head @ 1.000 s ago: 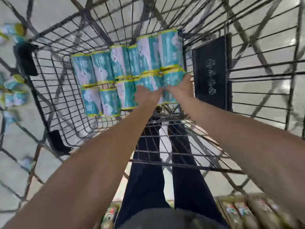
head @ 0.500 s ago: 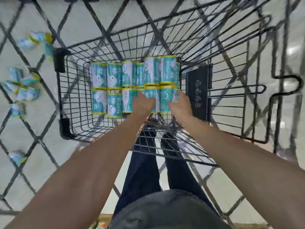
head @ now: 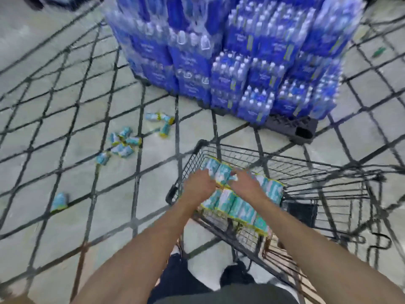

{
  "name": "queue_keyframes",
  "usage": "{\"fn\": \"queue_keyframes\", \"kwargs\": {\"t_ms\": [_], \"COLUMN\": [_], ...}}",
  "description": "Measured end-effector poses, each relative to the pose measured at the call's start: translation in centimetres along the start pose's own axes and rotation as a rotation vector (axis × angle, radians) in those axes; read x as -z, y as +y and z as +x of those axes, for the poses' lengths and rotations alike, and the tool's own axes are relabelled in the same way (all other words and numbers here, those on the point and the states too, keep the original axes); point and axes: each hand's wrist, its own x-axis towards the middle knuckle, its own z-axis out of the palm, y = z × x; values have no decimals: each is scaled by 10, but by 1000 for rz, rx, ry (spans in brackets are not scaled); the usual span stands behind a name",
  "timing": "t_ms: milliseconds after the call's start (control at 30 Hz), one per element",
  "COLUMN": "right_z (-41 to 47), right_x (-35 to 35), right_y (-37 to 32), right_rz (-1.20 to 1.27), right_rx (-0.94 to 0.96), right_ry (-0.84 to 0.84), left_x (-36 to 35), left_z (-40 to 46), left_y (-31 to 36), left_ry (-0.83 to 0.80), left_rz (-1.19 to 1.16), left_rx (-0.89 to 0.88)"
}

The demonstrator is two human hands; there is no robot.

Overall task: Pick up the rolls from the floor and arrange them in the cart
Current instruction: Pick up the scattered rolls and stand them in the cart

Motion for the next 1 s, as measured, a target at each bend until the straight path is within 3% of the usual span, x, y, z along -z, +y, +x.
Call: {"fn": "queue_keyframes", "kwargs": {"t_ms": [233,433,733,1000], "right_z": [37,61,123,255], "right_x": [-58,-125,-175,-178], "right_y": [-192,-321,-403,-446], "right_rz": [-169,-218,-312,-285], "right_rx": [238,294,274,213], "right_ry": [-21,-53,-98,-118], "left_x": [94,154,196,252], "left_z": [-2,3,52,180], "left_y": [-185,-317,-428,-486], "left_ry": [152,158,120,108], "left_rz": [51,51,2,42], "left_rx": [122,185,261,259]}}
